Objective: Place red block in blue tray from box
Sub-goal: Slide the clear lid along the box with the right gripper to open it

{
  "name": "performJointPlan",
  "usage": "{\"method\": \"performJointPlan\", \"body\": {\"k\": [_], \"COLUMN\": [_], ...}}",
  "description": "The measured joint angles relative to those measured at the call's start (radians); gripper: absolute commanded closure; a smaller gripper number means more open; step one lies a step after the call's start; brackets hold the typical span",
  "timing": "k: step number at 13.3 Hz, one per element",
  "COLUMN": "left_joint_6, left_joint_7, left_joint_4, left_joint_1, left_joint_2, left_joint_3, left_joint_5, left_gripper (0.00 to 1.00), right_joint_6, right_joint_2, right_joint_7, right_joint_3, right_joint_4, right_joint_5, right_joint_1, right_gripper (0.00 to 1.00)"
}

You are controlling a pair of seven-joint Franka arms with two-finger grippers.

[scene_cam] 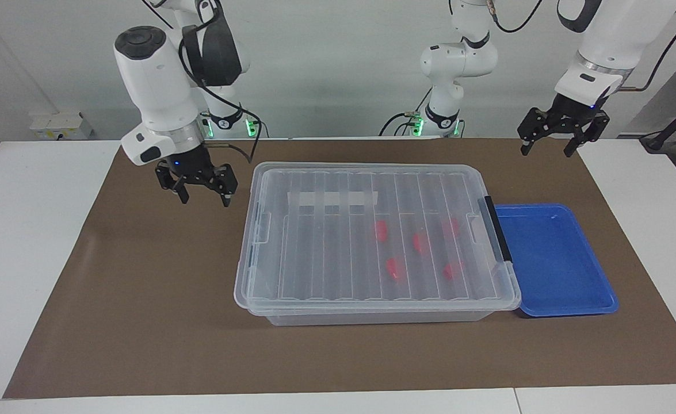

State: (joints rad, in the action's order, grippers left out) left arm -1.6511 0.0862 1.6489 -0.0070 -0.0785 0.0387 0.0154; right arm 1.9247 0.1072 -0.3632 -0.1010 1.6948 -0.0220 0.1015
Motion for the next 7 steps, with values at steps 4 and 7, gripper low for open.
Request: {"method": "performJointPlan", "body": {"k": [4,7], "left_joint_6": [0.000,0.000], "left_joint_7": [0.000,0.000], "left_joint_4": [0.000,0.000], "left_joint_1": [0.000,0.000], "left_joint_2": [0.000,0.000], "left_joint_3": [0.000,0.000], "left_joint_5": [0.000,0.000], "left_gripper": [0.00,0.00], "right_joint_6": [0.104,0.138], "right_joint_2": [0.032,0.013], "right_joint_7": [-0.052,-0.078], "right_joint_3": [-0.001,-0.002], "right_joint_4": [0.077,0.152], "right_joint_5": [0.000,0.000], "right_joint_1": [0.089,0.123], "right_gripper": [0.03,0.03]}}
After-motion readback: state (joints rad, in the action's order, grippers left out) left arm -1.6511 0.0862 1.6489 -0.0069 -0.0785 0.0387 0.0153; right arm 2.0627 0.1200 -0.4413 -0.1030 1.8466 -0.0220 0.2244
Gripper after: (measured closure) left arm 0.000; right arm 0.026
